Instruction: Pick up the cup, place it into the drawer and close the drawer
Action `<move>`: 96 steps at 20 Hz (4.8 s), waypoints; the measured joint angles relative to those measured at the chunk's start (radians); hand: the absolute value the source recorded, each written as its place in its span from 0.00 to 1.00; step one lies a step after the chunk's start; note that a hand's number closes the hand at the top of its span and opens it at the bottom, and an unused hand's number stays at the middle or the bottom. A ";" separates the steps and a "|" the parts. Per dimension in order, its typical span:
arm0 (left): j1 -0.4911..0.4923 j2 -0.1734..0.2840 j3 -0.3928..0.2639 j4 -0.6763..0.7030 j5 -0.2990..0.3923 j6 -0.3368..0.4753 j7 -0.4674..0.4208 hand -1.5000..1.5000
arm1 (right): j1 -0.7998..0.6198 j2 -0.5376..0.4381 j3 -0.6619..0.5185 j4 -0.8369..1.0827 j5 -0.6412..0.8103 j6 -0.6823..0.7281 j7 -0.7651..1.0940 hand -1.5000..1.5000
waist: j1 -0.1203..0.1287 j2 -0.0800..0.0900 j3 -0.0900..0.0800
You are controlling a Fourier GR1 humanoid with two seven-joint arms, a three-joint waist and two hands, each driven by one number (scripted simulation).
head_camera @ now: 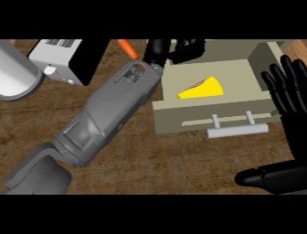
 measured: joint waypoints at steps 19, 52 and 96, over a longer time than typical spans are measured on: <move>-0.007 0.000 -0.017 -0.079 0.181 -0.020 -0.105 0.00 | 0.005 -0.028 -0.057 -0.010 -0.154 0.059 0.029 0.00 | 0.031 -0.009 -0.001; 0.853 0.493 0.166 -0.987 0.279 -0.144 0.023 0.00 | 0.065 -0.247 0.157 0.105 0.514 0.178 -0.156 1.00 | 0.132 -0.024 -0.002; 1.185 0.520 0.451 -1.019 0.221 -0.574 -0.005 0.00 | -0.783 -0.207 0.025 1.767 0.950 -0.096 -0.776 0.00 | 0.157 -0.016 -0.006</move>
